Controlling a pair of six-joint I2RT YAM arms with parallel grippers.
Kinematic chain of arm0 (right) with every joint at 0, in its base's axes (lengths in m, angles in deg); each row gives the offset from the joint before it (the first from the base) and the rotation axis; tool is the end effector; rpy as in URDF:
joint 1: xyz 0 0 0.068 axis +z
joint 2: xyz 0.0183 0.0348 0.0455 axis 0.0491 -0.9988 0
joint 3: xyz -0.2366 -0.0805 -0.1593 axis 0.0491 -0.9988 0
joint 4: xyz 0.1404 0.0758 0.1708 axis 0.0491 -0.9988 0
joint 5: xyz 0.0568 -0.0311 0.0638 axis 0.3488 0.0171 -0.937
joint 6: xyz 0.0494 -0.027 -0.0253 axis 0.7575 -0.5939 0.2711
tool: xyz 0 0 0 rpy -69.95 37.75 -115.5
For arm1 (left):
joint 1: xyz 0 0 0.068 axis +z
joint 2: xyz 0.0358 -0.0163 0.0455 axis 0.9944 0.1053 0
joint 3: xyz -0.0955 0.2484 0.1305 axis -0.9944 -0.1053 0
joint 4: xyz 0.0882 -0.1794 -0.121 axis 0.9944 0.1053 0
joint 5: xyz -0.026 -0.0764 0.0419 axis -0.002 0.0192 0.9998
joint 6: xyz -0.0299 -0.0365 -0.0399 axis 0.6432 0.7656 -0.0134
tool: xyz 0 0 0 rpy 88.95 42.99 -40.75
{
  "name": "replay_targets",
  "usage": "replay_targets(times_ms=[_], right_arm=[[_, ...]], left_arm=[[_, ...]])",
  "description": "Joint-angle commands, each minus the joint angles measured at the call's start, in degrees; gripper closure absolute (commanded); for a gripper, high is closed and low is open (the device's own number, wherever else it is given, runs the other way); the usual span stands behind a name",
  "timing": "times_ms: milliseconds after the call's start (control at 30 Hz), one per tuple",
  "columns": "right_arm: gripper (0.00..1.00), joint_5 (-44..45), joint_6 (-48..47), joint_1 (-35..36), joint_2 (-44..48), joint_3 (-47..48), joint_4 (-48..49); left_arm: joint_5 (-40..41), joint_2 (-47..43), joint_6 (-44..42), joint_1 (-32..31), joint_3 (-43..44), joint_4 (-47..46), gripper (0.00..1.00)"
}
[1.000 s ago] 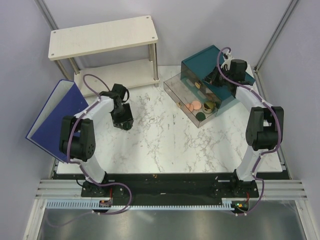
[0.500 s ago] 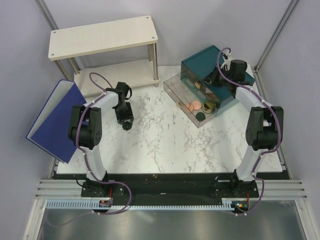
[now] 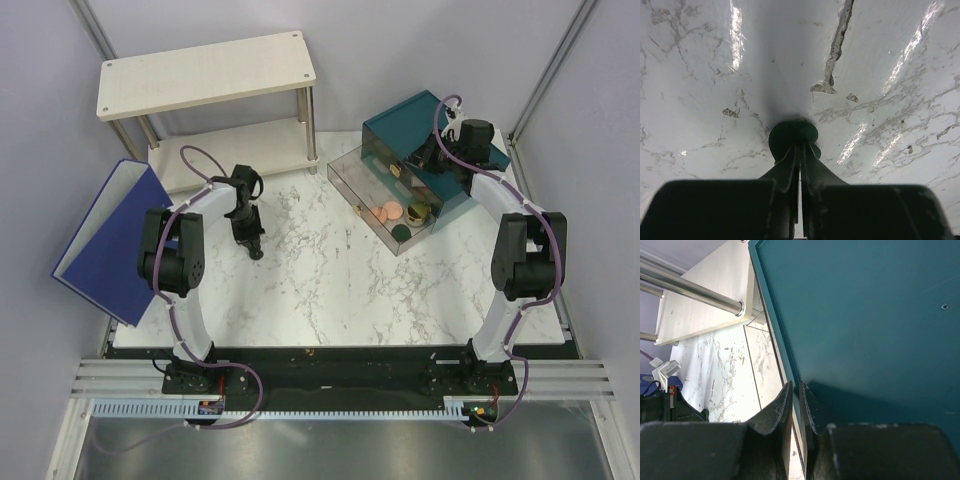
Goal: Organize the makeup
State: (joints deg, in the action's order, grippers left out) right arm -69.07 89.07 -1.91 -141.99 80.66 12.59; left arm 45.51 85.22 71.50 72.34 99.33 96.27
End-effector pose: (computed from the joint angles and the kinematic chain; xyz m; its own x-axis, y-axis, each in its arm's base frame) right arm 0.4304 0.0301 0.2884 -0.6227 0.3610 -0.6943 -0.2072 0.7795 0.5911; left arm 0.3514 -0.0727 0.1898 -0.9615 -0.2385 -0.1364 -0.2300 0.9703 -0.0752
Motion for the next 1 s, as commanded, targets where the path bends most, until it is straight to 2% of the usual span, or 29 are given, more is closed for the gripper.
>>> replay_targets(times_ms=[0,167,333,533,767,867,967], right_arm=[[0.81,3.37,-2.14,0.32,-5.46,-3.54,-13.68],[0.81,3.28,-2.05,0.41,-5.46,-3.45,-13.68],[0.81,3.19,-2.05,0.32,-5.38,-3.62,-13.6],[0.81,3.02,-2.05,0.32,-5.2,-3.97,-13.6],[0.81,3.19,-2.23,0.32,-4.85,-4.59,-13.6],[0.81,3.28,-2.4,0.32,-4.59,-4.94,-13.6],[0.81,3.19,-2.4,0.32,-4.5,-4.94,-13.6]], left_arm=[[-3.22,-0.6,-4.55,-0.51,1.43,-2.47,0.98],[-4.54,-3.68,-6.66,-2.88,6.51,-2.64,0.98],[-5.42,-5.17,-9.04,-9.2,14.16,-4.66,0.98],[-9.98,3.6,-9.57,-16.15,31.03,-5.98,0.98],[-17.09,17.75,-3.51,-20.9,54.65,-6.51,0.97],[-19.38,21.45,-1.48,-21.87,57.94,-8.61,0.94],[-21.32,23.12,-0.52,-22.83,57.42,-12.74,0.89]])
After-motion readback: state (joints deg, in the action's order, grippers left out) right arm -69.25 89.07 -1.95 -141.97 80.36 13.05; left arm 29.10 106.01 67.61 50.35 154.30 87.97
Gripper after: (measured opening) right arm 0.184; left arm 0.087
